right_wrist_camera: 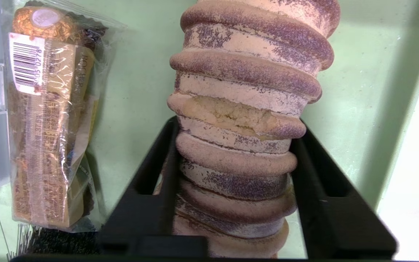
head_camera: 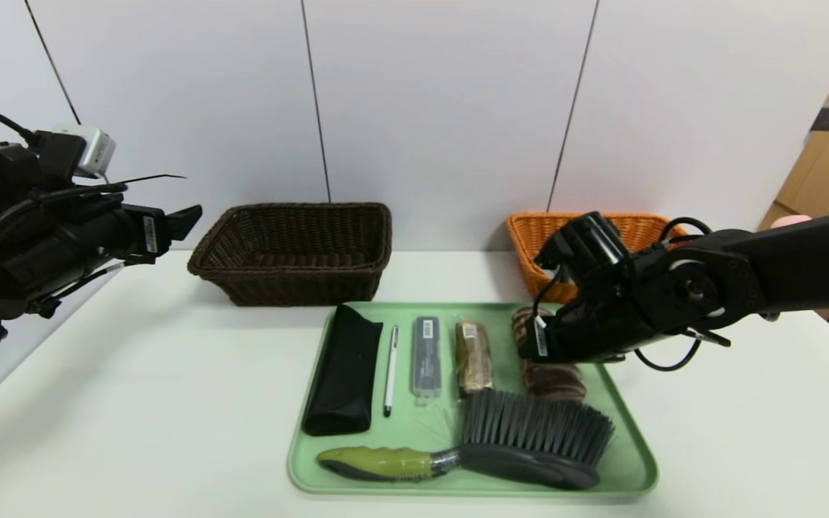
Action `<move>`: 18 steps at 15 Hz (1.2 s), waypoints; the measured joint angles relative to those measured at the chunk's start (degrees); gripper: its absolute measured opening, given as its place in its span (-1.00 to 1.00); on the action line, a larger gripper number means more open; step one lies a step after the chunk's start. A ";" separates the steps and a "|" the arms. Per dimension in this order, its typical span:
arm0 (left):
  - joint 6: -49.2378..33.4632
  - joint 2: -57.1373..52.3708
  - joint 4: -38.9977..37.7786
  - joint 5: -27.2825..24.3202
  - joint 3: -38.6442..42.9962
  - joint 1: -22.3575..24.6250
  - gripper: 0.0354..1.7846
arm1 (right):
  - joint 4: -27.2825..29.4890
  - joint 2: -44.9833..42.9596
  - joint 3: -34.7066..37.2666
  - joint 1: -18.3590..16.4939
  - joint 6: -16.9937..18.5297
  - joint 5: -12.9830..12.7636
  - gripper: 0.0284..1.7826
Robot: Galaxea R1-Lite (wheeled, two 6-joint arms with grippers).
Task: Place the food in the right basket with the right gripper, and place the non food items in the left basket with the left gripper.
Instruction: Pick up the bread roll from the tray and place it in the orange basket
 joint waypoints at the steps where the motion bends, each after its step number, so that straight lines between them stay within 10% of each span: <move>1: -0.02 0.00 0.02 0.00 0.00 0.05 0.89 | -0.10 -0.24 0.01 0.23 -0.01 -0.11 -0.16; 3: -0.02 0.02 0.00 0.00 0.00 0.09 0.89 | -1.12 -1.38 -0.38 1.08 -0.17 -0.07 -0.86; 10: -0.11 -0.07 0.00 0.00 -0.06 1.01 0.89 | -8.46 -14.19 -1.56 4.39 -3.47 0.37 -0.86; 18: -0.46 -2.40 -2.16 0.09 2.82 1.55 0.89 | -30.88 -17.05 -3.17 -15.32 -20.07 0.11 -0.86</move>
